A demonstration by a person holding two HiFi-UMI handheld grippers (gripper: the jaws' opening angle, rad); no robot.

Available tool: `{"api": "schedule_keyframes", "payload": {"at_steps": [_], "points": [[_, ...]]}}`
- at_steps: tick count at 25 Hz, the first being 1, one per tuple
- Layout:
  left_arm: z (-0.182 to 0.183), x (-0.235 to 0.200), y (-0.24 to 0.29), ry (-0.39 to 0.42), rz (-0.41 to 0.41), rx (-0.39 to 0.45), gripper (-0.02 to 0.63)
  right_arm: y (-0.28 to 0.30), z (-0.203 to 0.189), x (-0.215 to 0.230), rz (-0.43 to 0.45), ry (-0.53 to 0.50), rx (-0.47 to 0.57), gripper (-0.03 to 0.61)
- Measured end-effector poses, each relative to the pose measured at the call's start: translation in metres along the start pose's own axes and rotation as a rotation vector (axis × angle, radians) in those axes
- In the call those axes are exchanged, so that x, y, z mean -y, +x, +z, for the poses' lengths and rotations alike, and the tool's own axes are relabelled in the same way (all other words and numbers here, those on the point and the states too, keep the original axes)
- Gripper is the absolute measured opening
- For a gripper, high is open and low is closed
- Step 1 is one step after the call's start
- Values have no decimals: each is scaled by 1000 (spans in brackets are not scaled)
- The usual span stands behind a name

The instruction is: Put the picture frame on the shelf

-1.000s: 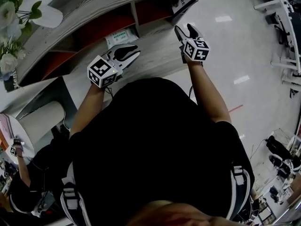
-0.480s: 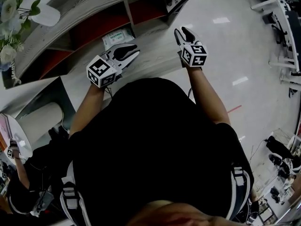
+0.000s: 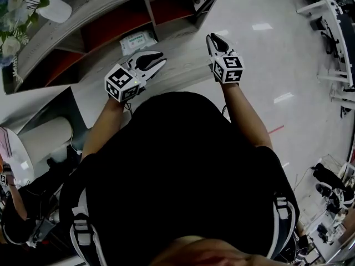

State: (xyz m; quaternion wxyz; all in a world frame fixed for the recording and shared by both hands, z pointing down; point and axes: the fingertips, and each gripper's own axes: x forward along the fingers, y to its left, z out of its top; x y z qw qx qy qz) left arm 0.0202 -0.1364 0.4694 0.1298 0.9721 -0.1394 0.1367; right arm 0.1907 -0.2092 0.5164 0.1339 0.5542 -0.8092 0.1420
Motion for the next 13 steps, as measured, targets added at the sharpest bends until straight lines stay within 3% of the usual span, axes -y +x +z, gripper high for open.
{"api": "schedule_keyframes", "payload": {"at_steps": [13], "points": [[-8,30,2,6,49,-19,81,-34,-1,-9,12,-10,40,25]]}}
